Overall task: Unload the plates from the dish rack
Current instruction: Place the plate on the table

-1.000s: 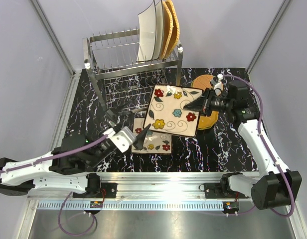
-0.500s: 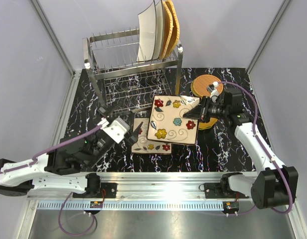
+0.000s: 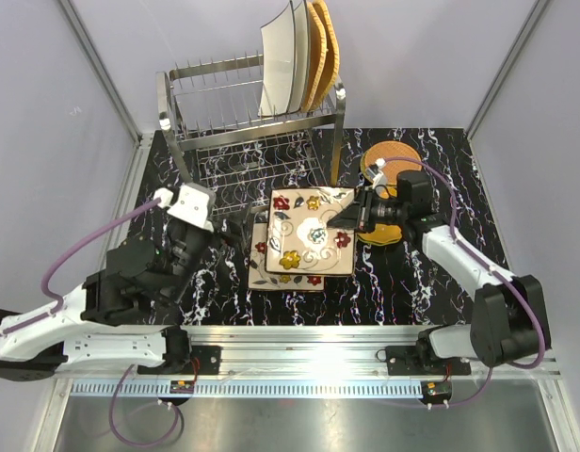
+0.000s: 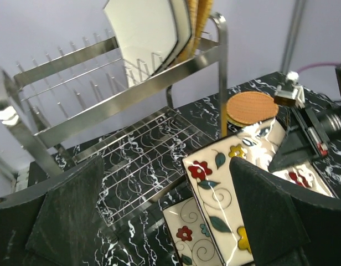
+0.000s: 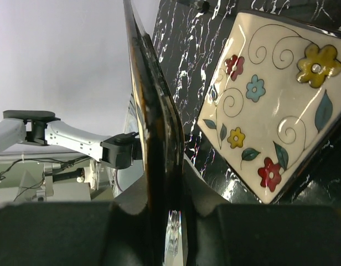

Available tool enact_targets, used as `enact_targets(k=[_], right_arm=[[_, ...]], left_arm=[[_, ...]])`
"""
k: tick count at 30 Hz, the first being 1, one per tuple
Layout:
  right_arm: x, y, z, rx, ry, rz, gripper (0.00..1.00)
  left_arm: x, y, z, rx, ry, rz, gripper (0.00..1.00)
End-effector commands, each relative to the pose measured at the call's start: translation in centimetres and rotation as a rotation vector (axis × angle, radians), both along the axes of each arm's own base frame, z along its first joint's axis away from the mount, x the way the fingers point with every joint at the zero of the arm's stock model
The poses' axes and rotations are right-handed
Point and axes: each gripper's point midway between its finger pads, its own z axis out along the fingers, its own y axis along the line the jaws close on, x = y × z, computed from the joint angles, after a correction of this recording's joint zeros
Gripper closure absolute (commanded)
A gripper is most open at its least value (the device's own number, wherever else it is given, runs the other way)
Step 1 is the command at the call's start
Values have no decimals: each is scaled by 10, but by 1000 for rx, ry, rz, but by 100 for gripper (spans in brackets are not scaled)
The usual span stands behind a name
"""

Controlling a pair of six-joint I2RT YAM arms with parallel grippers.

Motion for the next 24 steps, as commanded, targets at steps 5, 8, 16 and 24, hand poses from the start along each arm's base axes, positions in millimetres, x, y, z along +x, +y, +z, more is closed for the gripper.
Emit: enact_targets(k=[5,8,16,24], right_arm=[[11,37,22,104,-141,70,100],[15,40,10,99,-120,57,100],[25,51,-34,63,-53,33,100],[30,61,-72,5,0,22,100]], left_arm=[[14,9,19,-190,70,50,1],[17,9,20,-199,64,59,1],[20,15,19,-220,60,88,1],[22,25,17,-256,49,128,1]])
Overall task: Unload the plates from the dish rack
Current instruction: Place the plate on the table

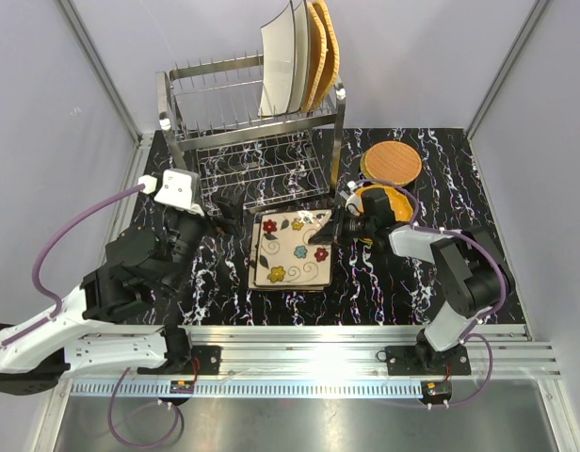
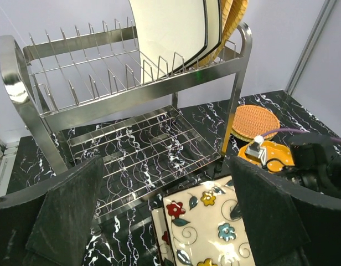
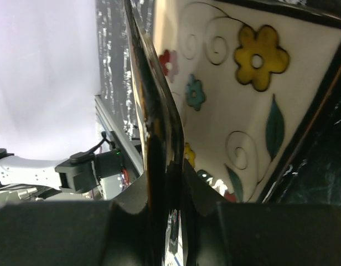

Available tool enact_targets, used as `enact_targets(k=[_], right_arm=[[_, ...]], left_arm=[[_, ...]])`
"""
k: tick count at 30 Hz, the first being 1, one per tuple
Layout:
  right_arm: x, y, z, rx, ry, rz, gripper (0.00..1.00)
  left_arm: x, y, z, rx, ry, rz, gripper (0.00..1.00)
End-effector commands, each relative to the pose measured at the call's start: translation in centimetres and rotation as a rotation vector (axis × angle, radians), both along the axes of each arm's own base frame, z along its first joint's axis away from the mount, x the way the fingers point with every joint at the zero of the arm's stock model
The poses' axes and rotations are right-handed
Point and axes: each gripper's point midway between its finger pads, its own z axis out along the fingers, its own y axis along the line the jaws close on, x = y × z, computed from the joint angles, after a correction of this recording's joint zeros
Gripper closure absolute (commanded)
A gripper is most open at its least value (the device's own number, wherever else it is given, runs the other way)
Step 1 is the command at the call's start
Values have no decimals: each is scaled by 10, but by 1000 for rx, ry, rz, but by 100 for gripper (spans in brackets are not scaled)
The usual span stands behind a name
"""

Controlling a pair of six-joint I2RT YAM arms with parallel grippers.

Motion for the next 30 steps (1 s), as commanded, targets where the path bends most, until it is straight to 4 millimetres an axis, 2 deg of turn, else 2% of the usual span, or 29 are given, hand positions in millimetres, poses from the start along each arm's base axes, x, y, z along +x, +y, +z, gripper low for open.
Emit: enact_targets(k=[1,10,14,21,30], right_arm=[[16,17,38,104,-154,46,100],[10,30,19,84,-94,87,100],[8,31,9,58,-62,87,96],[9,31,-2,25,-34,97,87],[11,29,-8,0,-29,89,69]], left_arm=[[1,10,14,-111,-24,35,1],[1,18,8,-135,-19,62,1],[1,20,7,-140,-19,69,1],[1,17,3,-150,-9,67,1],[0,18,2,-175,-3,58,1]])
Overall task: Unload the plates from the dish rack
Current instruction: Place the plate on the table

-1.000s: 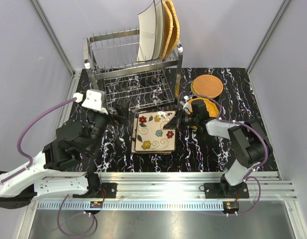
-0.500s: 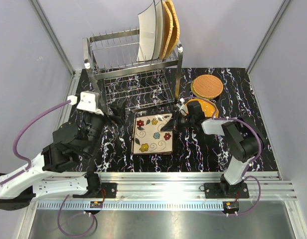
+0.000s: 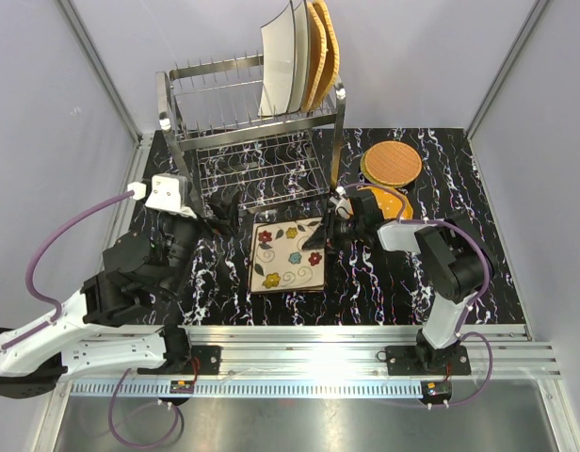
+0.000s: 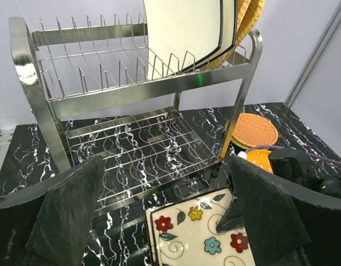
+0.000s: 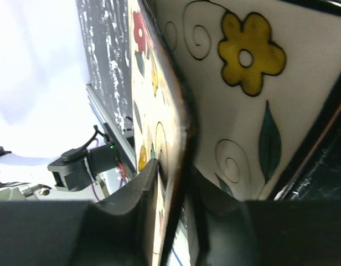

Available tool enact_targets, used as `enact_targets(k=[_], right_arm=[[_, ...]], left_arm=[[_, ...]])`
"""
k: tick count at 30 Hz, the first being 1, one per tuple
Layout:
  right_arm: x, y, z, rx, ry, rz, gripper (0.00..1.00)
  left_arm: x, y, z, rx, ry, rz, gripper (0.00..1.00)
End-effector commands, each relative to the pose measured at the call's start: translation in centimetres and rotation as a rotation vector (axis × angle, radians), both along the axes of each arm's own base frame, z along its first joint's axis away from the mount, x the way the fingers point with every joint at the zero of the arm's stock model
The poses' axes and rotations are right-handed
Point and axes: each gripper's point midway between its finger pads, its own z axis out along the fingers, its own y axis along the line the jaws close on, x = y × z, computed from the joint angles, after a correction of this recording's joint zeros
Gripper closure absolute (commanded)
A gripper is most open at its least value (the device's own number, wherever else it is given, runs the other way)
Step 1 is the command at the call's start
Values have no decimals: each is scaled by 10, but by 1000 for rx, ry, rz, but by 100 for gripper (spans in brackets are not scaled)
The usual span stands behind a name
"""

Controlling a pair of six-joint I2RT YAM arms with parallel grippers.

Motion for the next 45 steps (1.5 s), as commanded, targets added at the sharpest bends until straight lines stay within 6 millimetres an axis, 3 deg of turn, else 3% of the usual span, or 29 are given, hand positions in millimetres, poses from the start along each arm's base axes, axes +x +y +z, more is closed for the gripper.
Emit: enact_targets(k=[1,9,16,36,45], right_arm=[[15,12,24,40,-128,30,67],[16,11,27,21,-162,52,36],[19,-3,18,-114,-200,64,27],[11,-27,-3,-375,-258,97,24],[6,-29,4,-369,-249,87,24]], left_arm=[[-1,7,12,-96,-11,14,1],[-2,8,12,-94,-12,11,1],[-2,4,15,-105,-18,-1,1],[-2,2,12,-93,-15,-7,1],[-1,-1,12,-85,-16,-14,1]])
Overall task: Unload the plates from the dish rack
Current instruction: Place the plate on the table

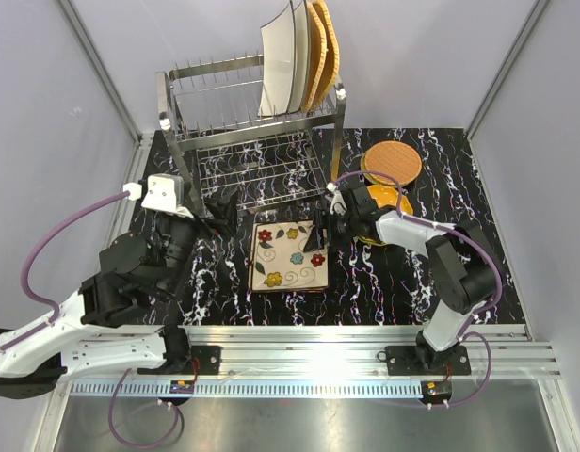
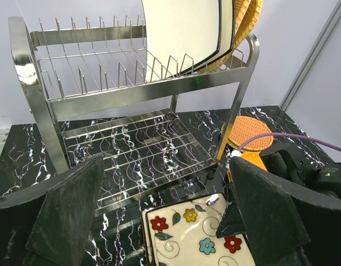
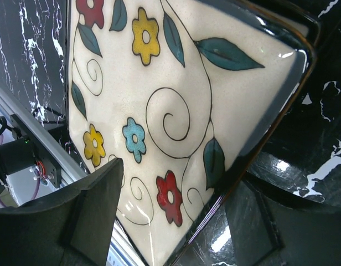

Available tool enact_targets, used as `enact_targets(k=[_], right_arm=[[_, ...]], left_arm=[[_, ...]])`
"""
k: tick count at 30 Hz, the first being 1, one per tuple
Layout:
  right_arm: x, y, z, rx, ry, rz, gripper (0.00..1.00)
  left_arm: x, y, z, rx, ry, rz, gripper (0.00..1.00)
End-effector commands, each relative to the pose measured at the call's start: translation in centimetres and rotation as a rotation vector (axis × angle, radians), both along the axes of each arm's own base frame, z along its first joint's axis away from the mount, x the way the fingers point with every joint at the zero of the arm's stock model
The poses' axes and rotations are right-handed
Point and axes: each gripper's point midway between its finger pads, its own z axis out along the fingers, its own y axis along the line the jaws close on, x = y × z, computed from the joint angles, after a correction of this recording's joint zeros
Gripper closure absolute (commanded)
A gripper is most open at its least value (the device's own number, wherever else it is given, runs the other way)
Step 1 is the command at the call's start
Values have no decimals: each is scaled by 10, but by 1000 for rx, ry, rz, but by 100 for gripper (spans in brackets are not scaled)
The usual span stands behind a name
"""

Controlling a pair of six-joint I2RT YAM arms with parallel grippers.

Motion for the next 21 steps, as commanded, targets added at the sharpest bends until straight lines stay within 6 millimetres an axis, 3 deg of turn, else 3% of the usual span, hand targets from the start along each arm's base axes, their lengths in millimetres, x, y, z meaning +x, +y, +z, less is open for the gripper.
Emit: enact_targets(k=[1,14,21], right_arm=[[6,-5,14,-29,-67,-5,24],[2,-16,19,-71,-82,-18,24],[-4,-18,31,-73,-118,47,24]], left_arm=[[0,-2,10,-60,-14,-6,1],[2,2,8,-61,-4,27,1],[6,-6,15,-51,-3,29,1]])
